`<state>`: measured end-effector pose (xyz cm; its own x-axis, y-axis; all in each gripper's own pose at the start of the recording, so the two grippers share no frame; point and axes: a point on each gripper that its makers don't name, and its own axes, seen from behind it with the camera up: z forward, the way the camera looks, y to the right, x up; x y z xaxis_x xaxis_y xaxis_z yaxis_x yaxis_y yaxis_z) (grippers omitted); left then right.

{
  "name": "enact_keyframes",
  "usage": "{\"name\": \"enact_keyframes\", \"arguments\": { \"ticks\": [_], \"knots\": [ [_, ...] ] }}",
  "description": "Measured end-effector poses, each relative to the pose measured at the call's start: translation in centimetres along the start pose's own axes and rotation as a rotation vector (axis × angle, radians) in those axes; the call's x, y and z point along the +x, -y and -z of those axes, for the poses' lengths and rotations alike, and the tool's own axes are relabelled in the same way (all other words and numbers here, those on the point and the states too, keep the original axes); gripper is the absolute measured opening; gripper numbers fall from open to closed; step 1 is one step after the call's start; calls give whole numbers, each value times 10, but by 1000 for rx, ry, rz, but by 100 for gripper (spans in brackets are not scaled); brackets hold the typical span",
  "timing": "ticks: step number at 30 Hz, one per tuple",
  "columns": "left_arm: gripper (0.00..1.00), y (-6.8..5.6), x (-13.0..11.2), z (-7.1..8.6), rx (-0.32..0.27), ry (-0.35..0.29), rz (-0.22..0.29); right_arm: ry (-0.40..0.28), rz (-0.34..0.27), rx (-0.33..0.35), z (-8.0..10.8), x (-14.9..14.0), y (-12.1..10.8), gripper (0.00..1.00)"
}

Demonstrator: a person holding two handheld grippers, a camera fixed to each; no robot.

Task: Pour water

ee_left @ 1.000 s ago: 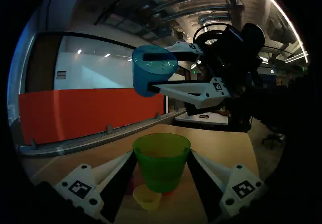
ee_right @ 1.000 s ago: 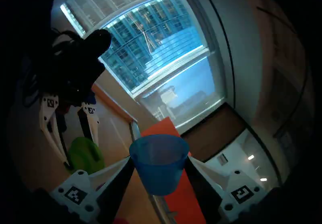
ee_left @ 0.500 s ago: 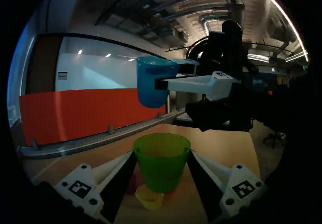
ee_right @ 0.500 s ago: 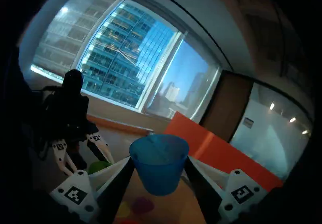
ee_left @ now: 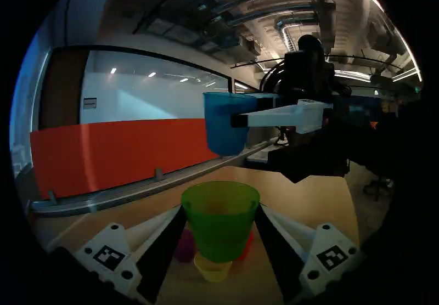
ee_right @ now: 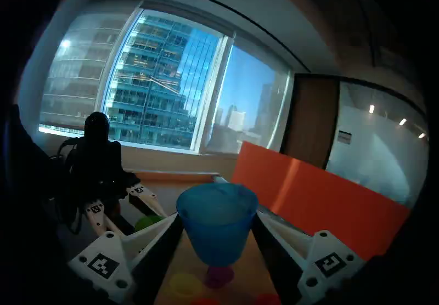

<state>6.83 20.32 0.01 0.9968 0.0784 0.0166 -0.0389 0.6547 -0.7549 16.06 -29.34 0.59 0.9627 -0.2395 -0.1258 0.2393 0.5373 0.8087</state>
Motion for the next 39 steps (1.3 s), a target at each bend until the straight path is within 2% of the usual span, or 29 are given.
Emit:
{"name": "enact_keyframes", "arguments": {
  "ticks": [15,23,32,39],
  "knots": [
    [85,22,-6,8,47,20,-4,26,-103,20,17,-28,7,87],
    [85,31,-8,11,65,37,-18,34,-127,41,19,-36,14,87],
    [85,47,-16,13,92,57,-11,56,-139,98,19,-55,39,87],
    [85,61,-33,14,112,95,6,69,-165,133,17,-74,56,87]
  ]
}}
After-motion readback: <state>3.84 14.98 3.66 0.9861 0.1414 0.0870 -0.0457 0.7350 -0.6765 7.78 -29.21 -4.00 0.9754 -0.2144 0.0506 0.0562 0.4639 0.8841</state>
